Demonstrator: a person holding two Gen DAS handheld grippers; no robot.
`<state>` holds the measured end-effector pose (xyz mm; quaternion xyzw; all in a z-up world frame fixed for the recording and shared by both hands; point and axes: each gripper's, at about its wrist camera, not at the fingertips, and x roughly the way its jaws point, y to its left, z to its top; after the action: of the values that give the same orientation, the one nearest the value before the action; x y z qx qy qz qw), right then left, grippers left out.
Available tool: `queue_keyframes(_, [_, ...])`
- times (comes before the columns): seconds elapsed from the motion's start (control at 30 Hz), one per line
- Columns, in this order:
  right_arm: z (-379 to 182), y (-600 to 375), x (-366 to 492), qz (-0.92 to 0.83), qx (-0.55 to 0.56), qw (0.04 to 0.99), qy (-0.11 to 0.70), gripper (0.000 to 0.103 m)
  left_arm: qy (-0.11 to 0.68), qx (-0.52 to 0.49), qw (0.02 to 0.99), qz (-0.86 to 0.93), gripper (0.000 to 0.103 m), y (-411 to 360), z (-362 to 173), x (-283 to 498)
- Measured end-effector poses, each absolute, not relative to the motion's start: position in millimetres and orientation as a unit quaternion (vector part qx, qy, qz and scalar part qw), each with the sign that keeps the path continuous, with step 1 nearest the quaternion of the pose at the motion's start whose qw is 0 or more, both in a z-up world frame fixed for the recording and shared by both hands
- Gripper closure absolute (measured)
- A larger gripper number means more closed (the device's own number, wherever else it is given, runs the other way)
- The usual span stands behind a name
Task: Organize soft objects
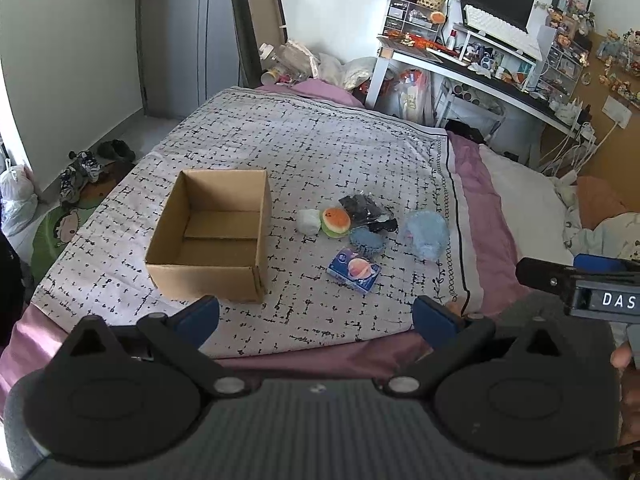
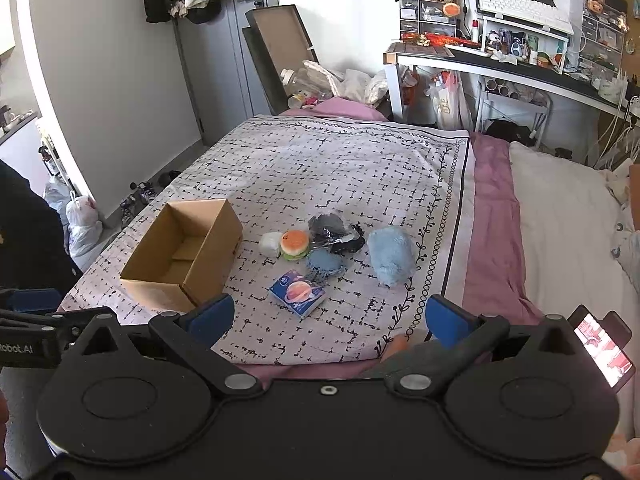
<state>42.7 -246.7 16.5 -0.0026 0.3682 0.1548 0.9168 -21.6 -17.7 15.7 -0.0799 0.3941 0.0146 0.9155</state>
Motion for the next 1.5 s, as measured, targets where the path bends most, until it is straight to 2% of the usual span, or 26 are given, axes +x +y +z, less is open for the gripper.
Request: queue_keyframes(1.5, [8,-248,58,0.16,0.0,0.912,0.378,0.0,0.406,-0.07,0.911,0.018,0.001,-20,13,-4])
